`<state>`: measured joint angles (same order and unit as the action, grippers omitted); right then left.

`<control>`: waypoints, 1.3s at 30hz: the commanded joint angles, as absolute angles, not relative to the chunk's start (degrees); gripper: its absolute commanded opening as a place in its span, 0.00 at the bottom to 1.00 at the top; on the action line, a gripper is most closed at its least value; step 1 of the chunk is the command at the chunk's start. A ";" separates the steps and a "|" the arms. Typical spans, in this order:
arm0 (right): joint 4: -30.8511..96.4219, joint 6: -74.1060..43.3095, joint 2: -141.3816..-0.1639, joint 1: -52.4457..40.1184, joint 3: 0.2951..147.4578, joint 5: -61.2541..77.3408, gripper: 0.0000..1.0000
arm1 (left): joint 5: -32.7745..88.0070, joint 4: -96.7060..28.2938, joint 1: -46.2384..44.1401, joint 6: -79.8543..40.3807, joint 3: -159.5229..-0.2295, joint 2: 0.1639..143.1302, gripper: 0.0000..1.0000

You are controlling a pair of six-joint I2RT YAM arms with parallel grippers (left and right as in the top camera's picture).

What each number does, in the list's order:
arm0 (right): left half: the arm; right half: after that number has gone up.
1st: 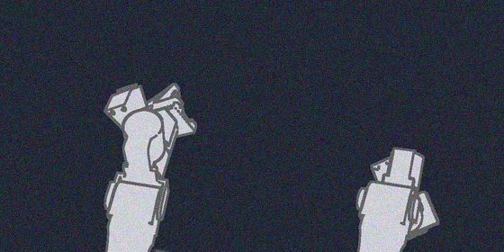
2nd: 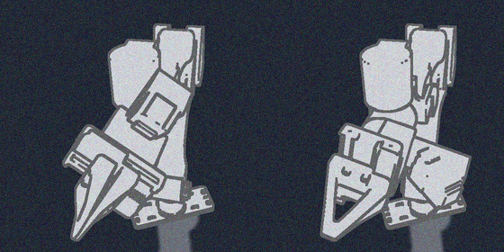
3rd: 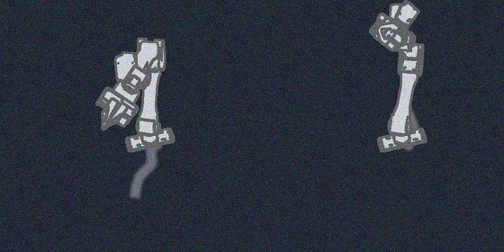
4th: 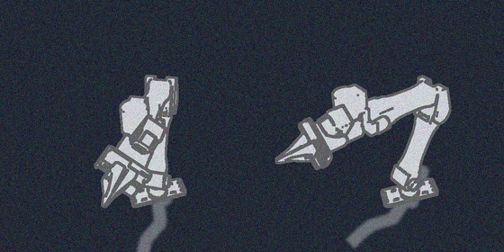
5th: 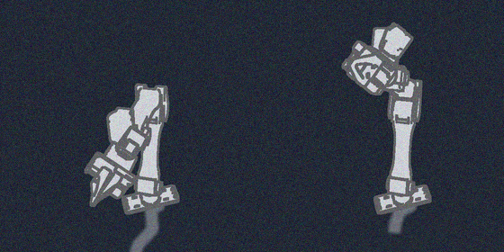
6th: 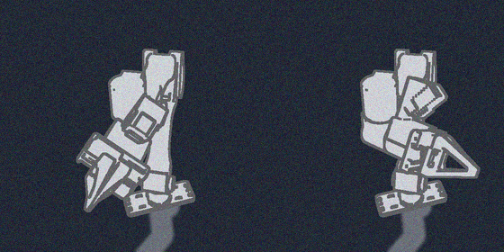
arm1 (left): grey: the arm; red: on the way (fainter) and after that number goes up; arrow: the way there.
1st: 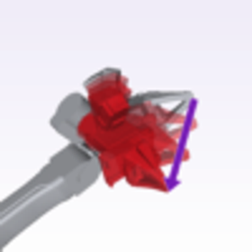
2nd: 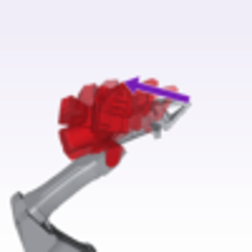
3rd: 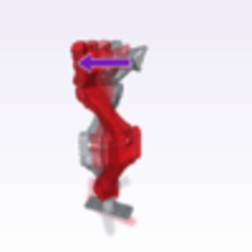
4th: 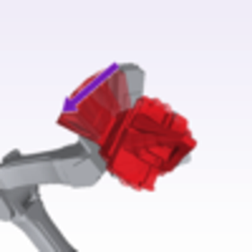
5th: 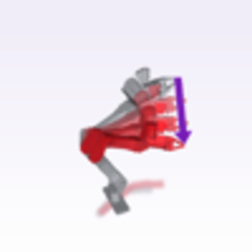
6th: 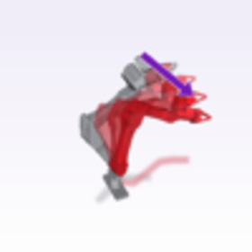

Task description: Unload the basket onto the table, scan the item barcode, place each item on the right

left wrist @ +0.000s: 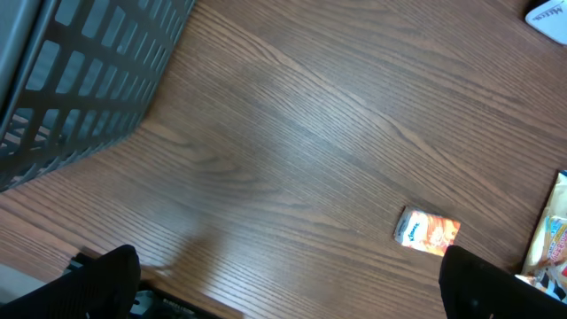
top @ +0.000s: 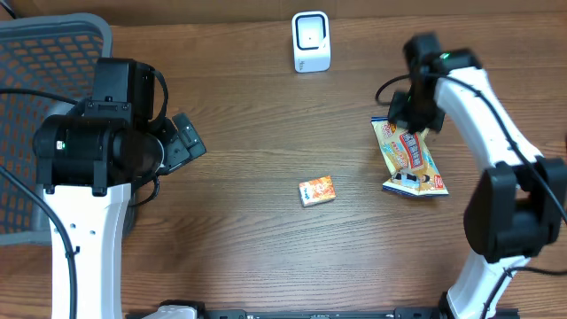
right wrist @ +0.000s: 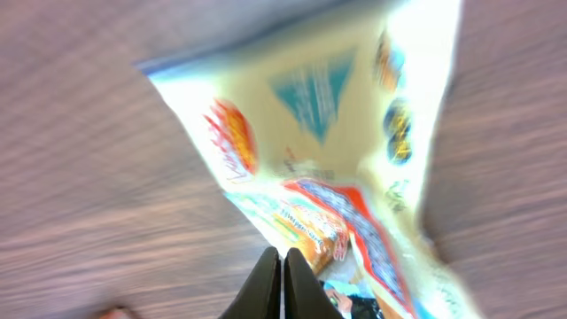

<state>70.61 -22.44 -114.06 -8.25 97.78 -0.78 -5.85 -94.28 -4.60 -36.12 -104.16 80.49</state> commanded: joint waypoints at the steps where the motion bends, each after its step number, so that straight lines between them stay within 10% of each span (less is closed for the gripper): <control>1: 72.60 -21.78 -111.11 -5.82 103.59 -3.36 0.06 | -6.57 -94.26 -4.29 -37.28 -103.92 80.58 0.99; 20: 45.25 -25.30 -111.35 -5.17 69.01 -4.45 0.04 | -6.57 -94.26 -4.29 -37.30 -103.92 80.58 0.99; 39: 71.48 -25.30 -109.95 -0.67 97.84 -3.38 0.04 | -6.57 -94.26 -4.29 -37.30 -103.92 80.58 1.00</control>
<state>70.70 -24.97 -110.80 -3.38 96.47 -2.37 -5.85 -94.30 -4.60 -36.12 -104.16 80.49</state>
